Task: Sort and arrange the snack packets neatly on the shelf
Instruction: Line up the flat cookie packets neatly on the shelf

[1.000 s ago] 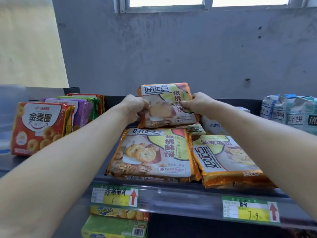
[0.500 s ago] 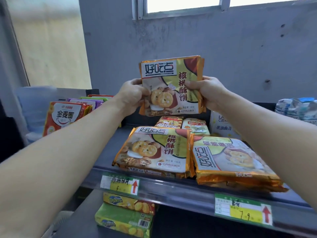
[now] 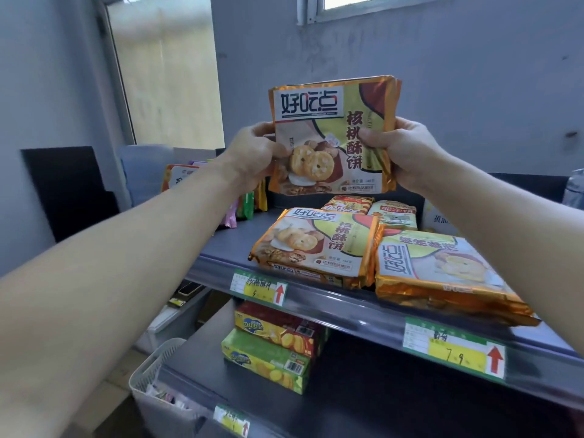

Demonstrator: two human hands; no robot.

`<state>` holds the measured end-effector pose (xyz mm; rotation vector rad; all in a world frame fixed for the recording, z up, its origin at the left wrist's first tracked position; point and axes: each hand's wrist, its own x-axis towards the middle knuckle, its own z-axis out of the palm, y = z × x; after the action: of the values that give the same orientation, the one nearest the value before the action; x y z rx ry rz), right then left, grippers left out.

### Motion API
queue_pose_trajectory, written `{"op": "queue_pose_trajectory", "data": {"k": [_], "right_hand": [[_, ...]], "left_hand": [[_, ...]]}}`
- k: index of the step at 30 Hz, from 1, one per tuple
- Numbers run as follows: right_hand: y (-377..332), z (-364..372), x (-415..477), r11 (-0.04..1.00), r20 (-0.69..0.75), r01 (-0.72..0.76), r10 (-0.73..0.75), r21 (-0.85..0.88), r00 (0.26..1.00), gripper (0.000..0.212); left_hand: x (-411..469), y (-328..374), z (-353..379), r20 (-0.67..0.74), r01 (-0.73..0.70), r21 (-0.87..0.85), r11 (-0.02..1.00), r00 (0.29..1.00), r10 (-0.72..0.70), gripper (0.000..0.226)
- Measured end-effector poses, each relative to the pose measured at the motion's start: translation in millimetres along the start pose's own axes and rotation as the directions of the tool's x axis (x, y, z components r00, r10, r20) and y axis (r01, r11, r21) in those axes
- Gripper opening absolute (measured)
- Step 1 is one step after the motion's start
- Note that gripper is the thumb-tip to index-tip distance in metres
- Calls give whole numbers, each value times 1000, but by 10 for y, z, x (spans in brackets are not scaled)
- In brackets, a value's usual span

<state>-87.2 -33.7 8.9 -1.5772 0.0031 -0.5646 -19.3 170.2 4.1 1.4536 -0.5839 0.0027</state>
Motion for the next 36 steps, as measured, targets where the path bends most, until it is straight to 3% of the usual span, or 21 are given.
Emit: {"op": "queue_pose_trajectory", "data": {"k": [11, 18, 21, 26, 28, 31, 32, 36], "right_hand": [[-14, 376, 68, 1000, -2, 24, -24, 6, 1000, 29], [-55, 849, 319, 1000, 13, 28, -28, -5, 1000, 24], [17, 1027, 435, 999, 35, 11, -10, -35, 999, 23], [145, 1056, 629, 975, 34, -114, 123, -193, 992, 30], [219, 974, 680, 911, -53, -190, 184, -365, 982, 40], [345, 924, 670, 586, -89, -212, 231, -782, 969, 37], [391, 934, 663, 493, -74, -193, 251, -848, 965, 35], [550, 1052, 633, 289, -4, -131, 405, -948, 914, 39]], "left_hand": [[11, 16, -357, -38, -72, 18, 997, 997, 73, 43], [266, 58, -842, 135, 17, 83, 996, 990, -29, 36], [402, 3, -955, 81, 19, 130, 991, 996, -30, 17], [612, -106, -1002, -63, -54, 171, 984, 996, 65, 24], [689, -166, -980, -101, -102, 205, 973, 987, 125, 28], [806, -255, -921, -130, -144, 337, 931, 972, 198, 31], [848, -288, -897, -136, -146, 383, 912, 968, 212, 30], [947, -426, -792, -107, -135, 491, 861, 971, 213, 32]]}}
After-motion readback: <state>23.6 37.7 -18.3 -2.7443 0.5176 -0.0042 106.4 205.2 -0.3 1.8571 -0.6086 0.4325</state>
